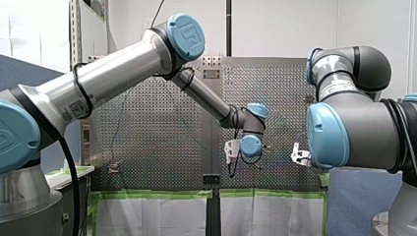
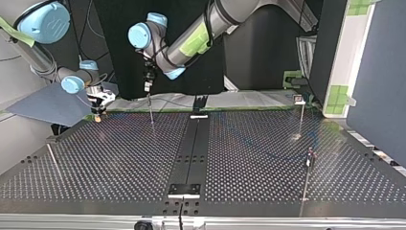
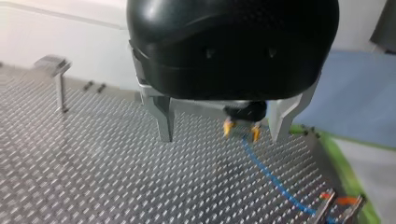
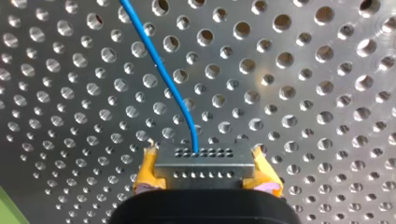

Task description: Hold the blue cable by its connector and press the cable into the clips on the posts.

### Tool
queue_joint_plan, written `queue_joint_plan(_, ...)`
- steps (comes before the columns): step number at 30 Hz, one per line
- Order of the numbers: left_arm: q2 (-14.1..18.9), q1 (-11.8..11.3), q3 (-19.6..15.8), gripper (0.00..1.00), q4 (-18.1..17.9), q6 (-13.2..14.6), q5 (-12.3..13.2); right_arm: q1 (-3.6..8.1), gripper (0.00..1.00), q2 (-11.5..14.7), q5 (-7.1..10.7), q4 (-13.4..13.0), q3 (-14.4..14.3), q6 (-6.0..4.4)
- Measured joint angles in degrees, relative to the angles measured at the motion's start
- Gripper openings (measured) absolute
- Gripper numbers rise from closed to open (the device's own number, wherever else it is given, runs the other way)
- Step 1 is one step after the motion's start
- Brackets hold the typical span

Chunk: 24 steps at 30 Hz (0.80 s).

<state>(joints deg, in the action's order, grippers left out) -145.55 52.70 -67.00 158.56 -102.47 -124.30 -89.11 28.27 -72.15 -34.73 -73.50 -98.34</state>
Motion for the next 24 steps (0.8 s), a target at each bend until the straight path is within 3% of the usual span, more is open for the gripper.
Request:
queue_joint_plan(7,4.0,-1.2,-4.0,1.00,0.4,-3.2,1.7,-0.42,0.00,0.0,0.14,0.1,0.0,-0.01)
queue_joint_plan(24,13.5,-1.6,-13.5,1.00,1.9,-5.9,2.1,-0.54,0.00,0.0,0.16,1.0,0.0,-0.03)
